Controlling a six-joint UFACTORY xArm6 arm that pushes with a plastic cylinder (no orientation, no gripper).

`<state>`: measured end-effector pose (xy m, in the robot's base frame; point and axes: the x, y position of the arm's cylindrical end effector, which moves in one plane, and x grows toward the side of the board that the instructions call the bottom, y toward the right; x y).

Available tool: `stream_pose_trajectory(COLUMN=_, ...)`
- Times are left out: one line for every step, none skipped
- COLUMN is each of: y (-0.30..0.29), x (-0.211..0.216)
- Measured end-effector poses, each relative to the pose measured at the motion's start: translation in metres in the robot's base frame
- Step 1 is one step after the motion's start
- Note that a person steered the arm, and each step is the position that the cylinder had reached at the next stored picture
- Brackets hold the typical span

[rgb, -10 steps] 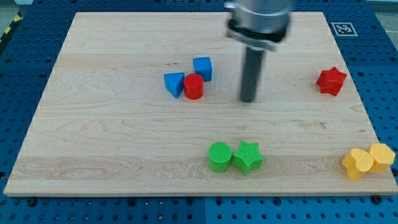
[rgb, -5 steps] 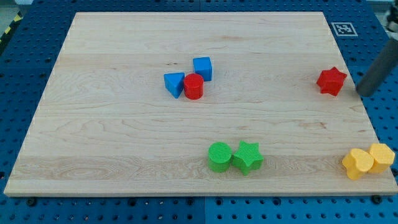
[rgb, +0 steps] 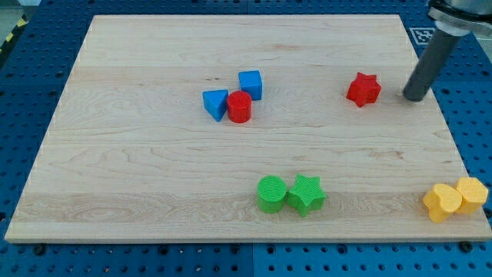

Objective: Push the red star into the red circle

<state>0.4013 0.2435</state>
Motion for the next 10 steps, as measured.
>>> stream_pose_trajectory(y=-0.062, x=-0.001)
stream_pose_trajectory(y=-0.125, x=-0.001)
stream_pose_trajectory(y=-0.174, x=-0.001)
stream_pose_trajectory(y=-0.202, x=-0.001)
stream_pose_trajectory(y=-0.203, x=-0.009)
stream_pose_trajectory(y=-0.221, x=-0.010)
stream_pose_trajectory(y=-0.256, x=-0.010)
stream_pose_trajectory(y=-0.238, x=-0.014)
stream_pose_trajectory(y=-0.199, x=-0.046)
stream_pose_trajectory(y=-0.195, x=-0.079)
